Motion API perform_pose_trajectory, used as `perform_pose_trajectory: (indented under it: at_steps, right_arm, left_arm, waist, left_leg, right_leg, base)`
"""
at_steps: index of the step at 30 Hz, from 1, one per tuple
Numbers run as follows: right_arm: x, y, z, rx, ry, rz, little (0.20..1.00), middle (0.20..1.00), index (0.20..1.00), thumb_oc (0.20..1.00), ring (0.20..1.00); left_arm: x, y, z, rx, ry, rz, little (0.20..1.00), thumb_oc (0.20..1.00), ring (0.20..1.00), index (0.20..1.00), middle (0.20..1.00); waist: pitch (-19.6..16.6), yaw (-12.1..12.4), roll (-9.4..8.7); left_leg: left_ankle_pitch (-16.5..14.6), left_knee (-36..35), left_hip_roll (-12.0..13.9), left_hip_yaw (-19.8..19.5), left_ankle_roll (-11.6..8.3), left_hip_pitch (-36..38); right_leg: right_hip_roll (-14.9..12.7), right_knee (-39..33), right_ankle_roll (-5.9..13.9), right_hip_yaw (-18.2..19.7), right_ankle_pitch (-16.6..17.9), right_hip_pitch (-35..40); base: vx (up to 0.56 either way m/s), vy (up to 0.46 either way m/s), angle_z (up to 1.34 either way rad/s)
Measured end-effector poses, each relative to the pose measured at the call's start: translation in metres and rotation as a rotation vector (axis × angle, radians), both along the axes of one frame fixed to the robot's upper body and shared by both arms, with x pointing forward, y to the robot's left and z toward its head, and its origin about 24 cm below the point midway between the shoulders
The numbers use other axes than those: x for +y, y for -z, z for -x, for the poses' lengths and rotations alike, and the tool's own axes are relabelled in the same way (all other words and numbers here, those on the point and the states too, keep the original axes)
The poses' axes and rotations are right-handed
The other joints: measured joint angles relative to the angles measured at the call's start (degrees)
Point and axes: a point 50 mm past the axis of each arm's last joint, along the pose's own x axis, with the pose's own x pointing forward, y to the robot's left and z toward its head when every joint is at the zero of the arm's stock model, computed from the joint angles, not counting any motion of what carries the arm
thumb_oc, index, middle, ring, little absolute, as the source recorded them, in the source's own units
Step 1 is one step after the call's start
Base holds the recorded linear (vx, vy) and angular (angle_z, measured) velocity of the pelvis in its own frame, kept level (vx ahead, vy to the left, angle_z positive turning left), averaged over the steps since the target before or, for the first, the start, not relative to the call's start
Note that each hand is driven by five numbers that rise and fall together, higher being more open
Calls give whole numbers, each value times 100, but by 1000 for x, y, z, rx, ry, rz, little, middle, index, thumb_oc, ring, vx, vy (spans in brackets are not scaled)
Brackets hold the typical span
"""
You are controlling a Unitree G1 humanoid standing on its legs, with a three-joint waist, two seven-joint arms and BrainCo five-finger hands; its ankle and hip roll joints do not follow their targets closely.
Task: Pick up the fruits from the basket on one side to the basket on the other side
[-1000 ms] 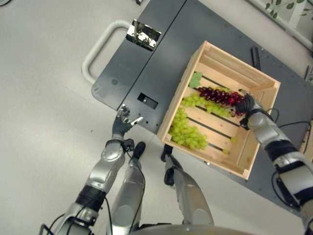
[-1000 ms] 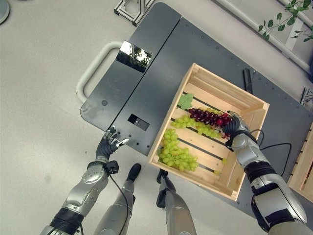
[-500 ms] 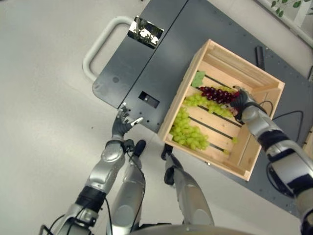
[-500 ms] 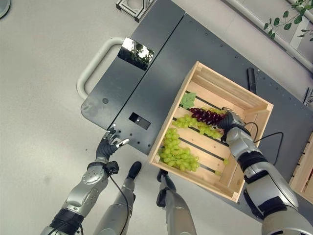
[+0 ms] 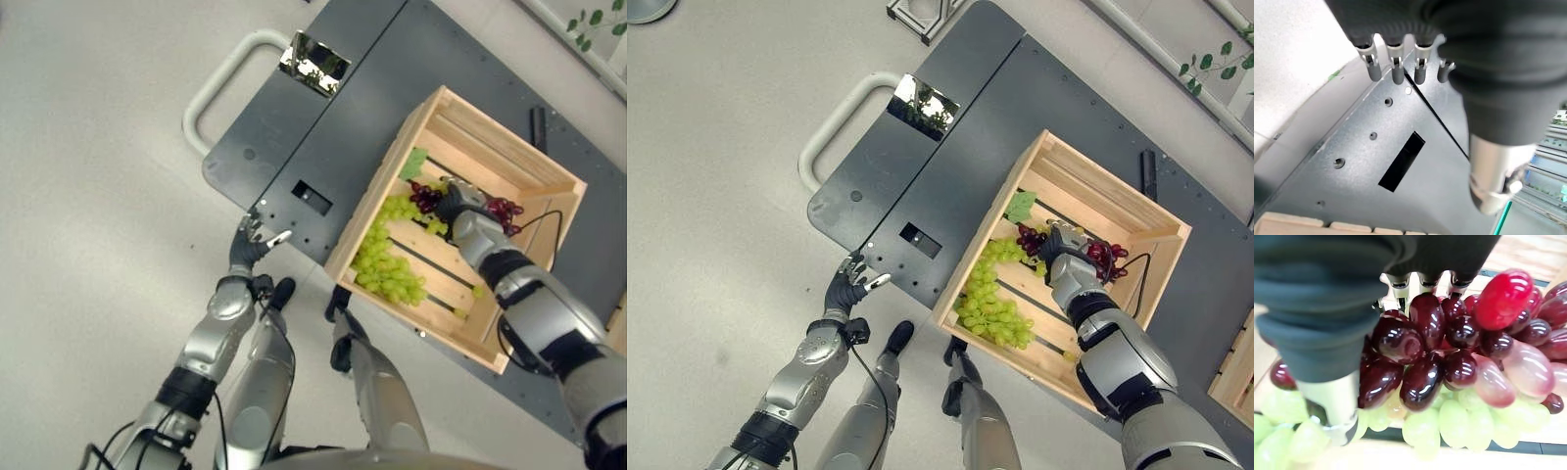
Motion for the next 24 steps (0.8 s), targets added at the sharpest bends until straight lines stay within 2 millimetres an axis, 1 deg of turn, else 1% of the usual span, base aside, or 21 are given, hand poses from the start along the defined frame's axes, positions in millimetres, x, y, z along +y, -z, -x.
perform_pose_trajectory:
  at_steps: [1,2,3,4,5,10,12,13,15,18,21,23,24]
  right_arm:
    - [0,1,0,4,0,8,1000,1000,1000,1000,1000]
    - [-2,6,2,31,10,42,1000,1000,1000,1000,1000]
    - [0,3,0,26,6,60,1000,1000,1000,1000,1000]
    - [-3,8,3,53,13,82,1000,1000,1000,1000,1000]
    - [-4,10,4,67,18,102,1000,1000,1000,1000,1000]
    - [-11,12,6,111,40,200,1000,1000,1000,1000,1000]
    - [-16,18,10,138,48,261,1000,1000,1000,1000,1000]
    - [-22,21,13,158,60,296,1000,1000,1000,1000,1000]
    - [-25,24,16,176,71,334,1000,1000,1000,1000,1000]
    - [-27,25,17,204,73,389,1000,1000,1000,1000,1000]
    - [-22,29,18,235,55,452,1000,1000,1000,1000,1000]
    - [-20,30,18,238,55,455,1000,1000,1000,1000,1000]
    - [-19,30,18,240,61,457,504,504,504,504,504]
  left_arm:
    - [0,0,0,-2,1,1,1000,1000,1000,1000,1000]
    - [-1,-1,0,-2,3,0,1000,1000,1000,1000,1000]
    - [-1,0,0,-2,5,-1,1000,1000,1000,1000,1000]
    - [-1,0,0,-1,6,-1,1000,1000,1000,1000,1000]
    - [-2,0,0,-2,9,-1,1000,1000,1000,1000,1000]
    - [-3,-2,-1,-9,16,-1,1000,1000,1000,1000,1000]
    - [-5,-2,-1,-9,34,-2,1000,1000,1000,1000,1000]
    - [-9,-2,-1,-9,52,-5,1000,1000,1000,1000,1000]
    - [-11,-1,-1,-6,67,-7,1000,1000,1000,1000,1000]
    - [-13,-3,-2,-12,73,-7,1000,1000,1000,1000,1000]
    - [-13,-3,-2,-14,73,-8,1000,1000,1000,1000,1000]
    - [-13,-5,-3,-19,74,-7,1000,1000,1000,1000,1000]
    - [-14,-5,-3,-21,75,-8,1000,1000,1000,1000,1000]
  waist:
    - [-1,5,-1]
    - [-1,25,-1]
    - [-1,43,-1]
    - [-1,98,-1]
    - [-1,140,-1]
    - [-1,164,-1]
    - [-1,234,-1]
    - [-1,315,0]
    - [-1,311,0]
    - [-1,320,0]
    - [-1,324,0]
    - [-2,319,0]
    - [-2,314,0]
  left_leg:
    - [3,13,-2,-19,-4,-19]
    - [12,21,-2,-23,-17,-41]
    - [13,23,-2,-25,-19,-42]
    - [14,27,-5,-16,-20,-44]
    - [14,29,-6,-13,-20,-45]
    - [38,124,-67,-132,-56,-167]
    - [46,166,-94,-172,-68,-218]
    - [52,181,-123,-178,-76,-244]
    - [68,222,-187,-248,-83,-283]
    - [88,281,-223,-297,-105,-355]
    - [97,310,-243,-291,-110,-365]
    - [101,318,-245,-294,-117,-379]
    - [105,329,-245,-295,-122,-396]
  right_leg:
    - [0,0,0,0,0,-8]
    - [-2,0,0,0,0,-13]
    - [-2,0,0,0,0,-13]
    - [-6,0,0,0,0,-15]
    - [-6,-1,-1,-2,0,-15]
    - [-41,-2,-24,-29,-17,-42]
    - [-56,-2,-31,-36,-24,-60]
    - [-74,-2,-66,-44,-47,-70]
    - [-124,-1,-151,-102,-105,-55]
    - [-146,0,-151,-116,-105,-77]
    - [-162,10,-151,-117,-105,-77]
    - [-161,10,-152,-117,-105,-83]
    - [-159,10,-152,-117,-105,-96]
  base:
    - [-9,19,22]
    - [-5,8,12]
    - [-2,12,5]
    - [0,0,0]
    - [0,0,0]
    - [2,9,13]
    - [4,8,11]
    - [-3,11,11]
    - [-10,34,19]
    - [-11,20,12]
    - [-3,6,1]
    - [0,0,0]
    - [0,0,0]
